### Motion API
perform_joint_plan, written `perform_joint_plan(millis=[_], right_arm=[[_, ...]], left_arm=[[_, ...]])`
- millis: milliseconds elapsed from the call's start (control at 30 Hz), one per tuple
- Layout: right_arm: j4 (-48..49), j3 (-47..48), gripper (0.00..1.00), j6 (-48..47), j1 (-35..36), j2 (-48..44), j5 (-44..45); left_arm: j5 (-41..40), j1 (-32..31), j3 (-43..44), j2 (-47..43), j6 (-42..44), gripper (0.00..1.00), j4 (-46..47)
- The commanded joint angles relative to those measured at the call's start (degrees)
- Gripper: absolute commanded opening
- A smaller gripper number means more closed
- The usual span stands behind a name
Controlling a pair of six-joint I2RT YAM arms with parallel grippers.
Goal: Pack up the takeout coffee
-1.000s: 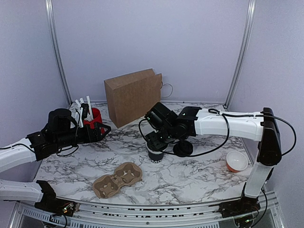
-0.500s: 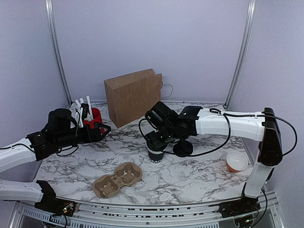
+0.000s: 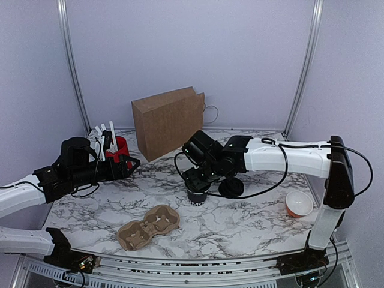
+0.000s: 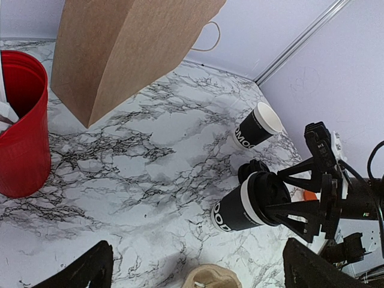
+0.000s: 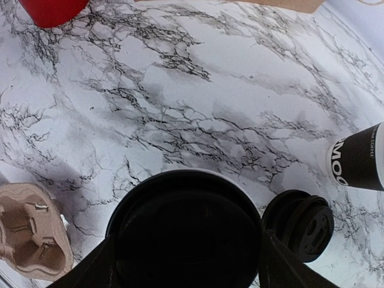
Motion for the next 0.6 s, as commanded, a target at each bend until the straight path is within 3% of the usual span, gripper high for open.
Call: perform_joint_plan(millis=[0,567], right_arm=[[0.1,1.8,0.75,0.0,0.7,1.1,0.5],[-2.8,3.6,0.75,0.2,1.2,1.2,3.7]], left_arm=[[0.1,-0.3,-0.7,0.3,1.0,0.99,1.5],[0.6,-0.3,0.0,1.7,1.0,0.99,2.2]])
